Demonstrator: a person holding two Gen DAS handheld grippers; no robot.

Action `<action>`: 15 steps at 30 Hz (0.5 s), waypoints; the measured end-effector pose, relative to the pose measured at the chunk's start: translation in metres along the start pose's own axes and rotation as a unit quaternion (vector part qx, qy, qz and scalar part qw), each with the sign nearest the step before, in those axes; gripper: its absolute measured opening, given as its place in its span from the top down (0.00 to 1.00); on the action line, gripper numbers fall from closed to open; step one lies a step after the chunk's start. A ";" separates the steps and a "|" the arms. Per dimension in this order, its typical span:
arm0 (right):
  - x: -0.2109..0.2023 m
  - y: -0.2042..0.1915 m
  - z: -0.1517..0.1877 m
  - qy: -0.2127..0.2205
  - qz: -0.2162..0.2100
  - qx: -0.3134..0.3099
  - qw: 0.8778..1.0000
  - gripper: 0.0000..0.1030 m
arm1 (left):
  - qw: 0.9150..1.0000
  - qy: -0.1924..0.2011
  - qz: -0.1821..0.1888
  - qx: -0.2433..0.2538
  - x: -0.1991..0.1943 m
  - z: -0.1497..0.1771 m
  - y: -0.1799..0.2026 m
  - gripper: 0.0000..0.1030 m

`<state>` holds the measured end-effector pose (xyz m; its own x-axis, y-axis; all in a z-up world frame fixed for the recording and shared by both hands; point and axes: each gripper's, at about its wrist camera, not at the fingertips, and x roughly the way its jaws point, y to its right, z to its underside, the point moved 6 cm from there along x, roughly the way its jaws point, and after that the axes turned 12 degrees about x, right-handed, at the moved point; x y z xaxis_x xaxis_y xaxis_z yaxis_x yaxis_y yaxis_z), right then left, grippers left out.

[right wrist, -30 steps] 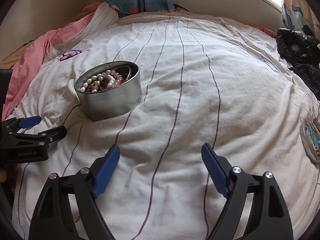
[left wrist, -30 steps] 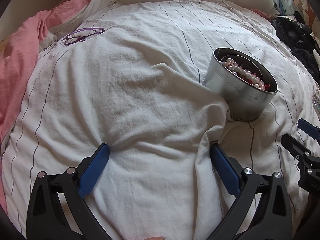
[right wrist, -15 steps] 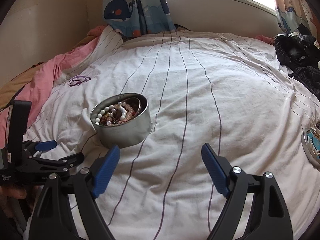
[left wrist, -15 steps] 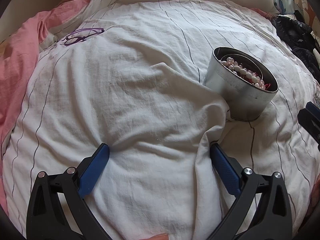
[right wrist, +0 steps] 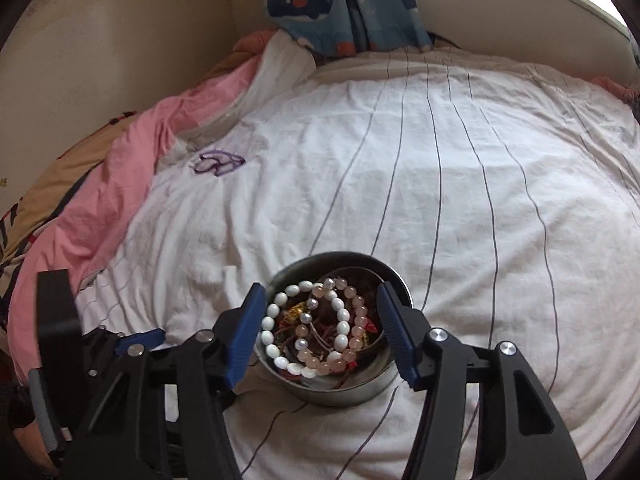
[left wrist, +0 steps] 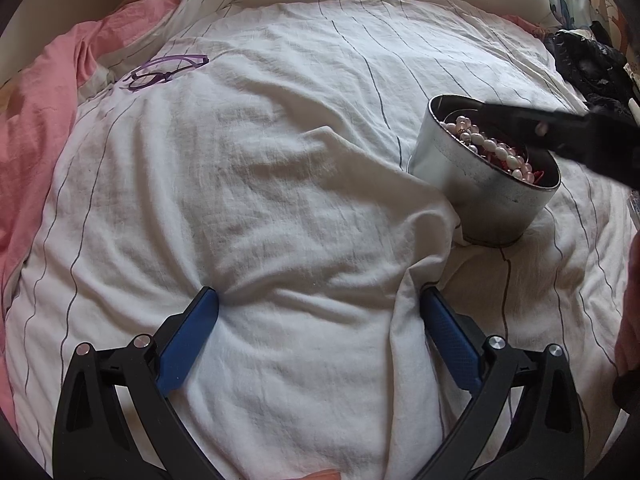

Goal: Organize jewelry

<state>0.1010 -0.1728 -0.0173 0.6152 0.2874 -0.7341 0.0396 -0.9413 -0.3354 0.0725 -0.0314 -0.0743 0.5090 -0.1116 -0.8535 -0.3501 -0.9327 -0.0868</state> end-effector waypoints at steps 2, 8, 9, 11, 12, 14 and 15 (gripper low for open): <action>0.018 0.004 0.010 -0.044 -0.017 0.013 0.999 0.48 | 1.000 -0.001 -0.001 -0.001 0.001 -0.002 0.000 0.06; -0.008 -0.002 0.026 -0.042 -0.025 -0.006 0.999 0.52 | 1.000 0.001 0.000 -0.018 -0.003 -0.010 -0.006 0.06; -0.016 0.001 0.026 -0.024 -0.018 -0.001 1.000 0.51 | 1.000 0.008 -0.007 -0.023 -0.008 -0.014 -0.008 0.07; -0.034 0.011 0.025 0.006 -0.006 0.014 1.000 0.45 | 0.998 0.039 -0.030 -0.027 -0.025 -0.025 -0.012 0.07; -0.042 0.015 0.027 0.018 -0.001 0.021 1.000 0.43 | 0.997 0.061 -0.037 -0.020 -0.036 -0.032 -0.011 0.07; -0.052 0.024 0.032 0.024 0.008 0.034 0.999 0.41 | 0.994 0.099 -0.046 -0.006 -0.056 -0.048 -0.003 0.07; -0.054 0.029 0.036 0.019 0.018 0.039 0.999 0.40 | 0.992 0.114 -0.046 0.007 -0.064 -0.056 0.004 0.07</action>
<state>0.0406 -0.2089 -0.0092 0.6441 0.2451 -0.7246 -0.0442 -0.9338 -0.3551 0.0823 -0.0471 0.0089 0.7040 -0.1029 -0.7027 -0.3038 -0.9380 -0.1670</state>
